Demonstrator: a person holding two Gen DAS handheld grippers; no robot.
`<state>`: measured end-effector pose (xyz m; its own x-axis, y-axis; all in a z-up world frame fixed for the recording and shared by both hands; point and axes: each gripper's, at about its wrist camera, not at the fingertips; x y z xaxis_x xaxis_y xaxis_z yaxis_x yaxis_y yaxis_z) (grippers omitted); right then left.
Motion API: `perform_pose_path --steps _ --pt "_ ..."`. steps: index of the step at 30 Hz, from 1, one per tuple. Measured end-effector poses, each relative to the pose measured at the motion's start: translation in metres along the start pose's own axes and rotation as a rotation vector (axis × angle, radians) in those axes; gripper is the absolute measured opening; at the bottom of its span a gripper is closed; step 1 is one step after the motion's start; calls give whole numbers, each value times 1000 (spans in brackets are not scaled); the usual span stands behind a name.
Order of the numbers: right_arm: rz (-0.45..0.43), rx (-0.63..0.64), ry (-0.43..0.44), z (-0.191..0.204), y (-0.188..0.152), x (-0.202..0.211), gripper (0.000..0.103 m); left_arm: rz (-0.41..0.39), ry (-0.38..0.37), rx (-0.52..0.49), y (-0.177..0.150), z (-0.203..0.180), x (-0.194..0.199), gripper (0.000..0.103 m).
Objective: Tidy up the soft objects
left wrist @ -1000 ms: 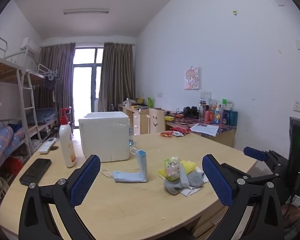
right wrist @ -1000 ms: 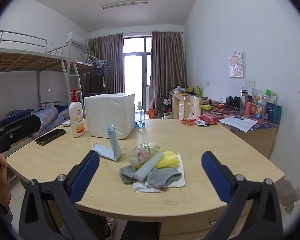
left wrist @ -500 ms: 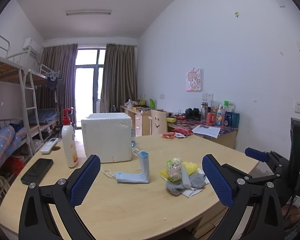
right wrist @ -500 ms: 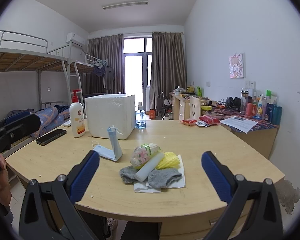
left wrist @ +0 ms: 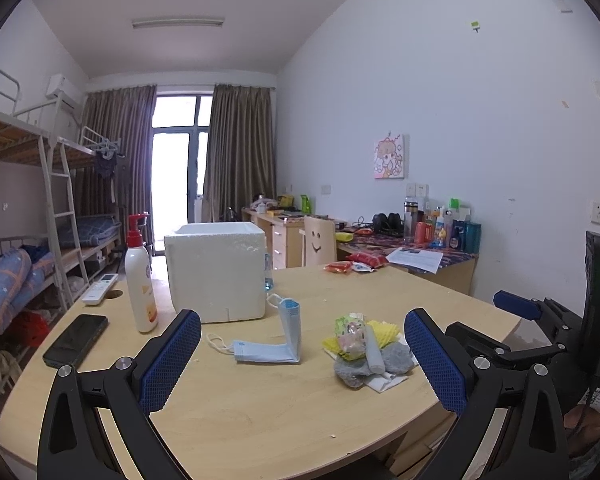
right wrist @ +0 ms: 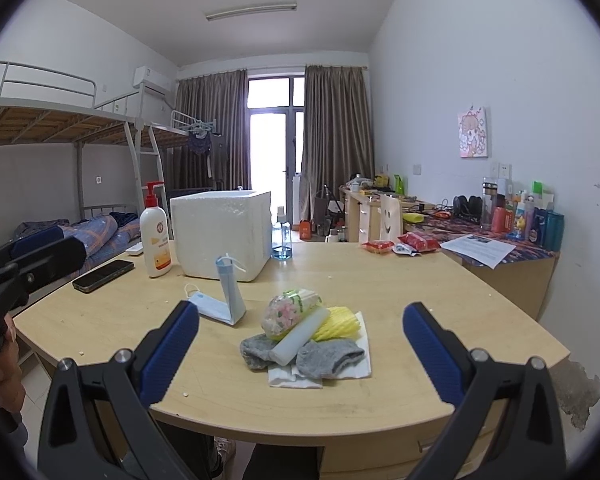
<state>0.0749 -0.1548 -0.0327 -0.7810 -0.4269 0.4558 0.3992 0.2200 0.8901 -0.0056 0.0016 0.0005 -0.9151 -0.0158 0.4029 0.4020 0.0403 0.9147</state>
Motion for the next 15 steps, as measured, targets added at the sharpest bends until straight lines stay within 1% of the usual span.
perform_pose_path --steps 7,15 --pt "1 0 0 1 0 0 103 -7 3 -4 1 -1 1 102" --pt "1 -1 4 3 1 -2 103 13 1 14 0 1 -1 102"
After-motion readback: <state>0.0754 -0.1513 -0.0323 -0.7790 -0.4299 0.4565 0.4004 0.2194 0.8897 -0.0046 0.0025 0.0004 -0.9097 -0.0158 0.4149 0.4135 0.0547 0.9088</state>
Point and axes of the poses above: each gripper's, at about its wrist camera, not at the fingertips, and x roughly against the way its jaws point, z to its left, y to its top, and after that the axes turned 14 degrees about z, right-handed
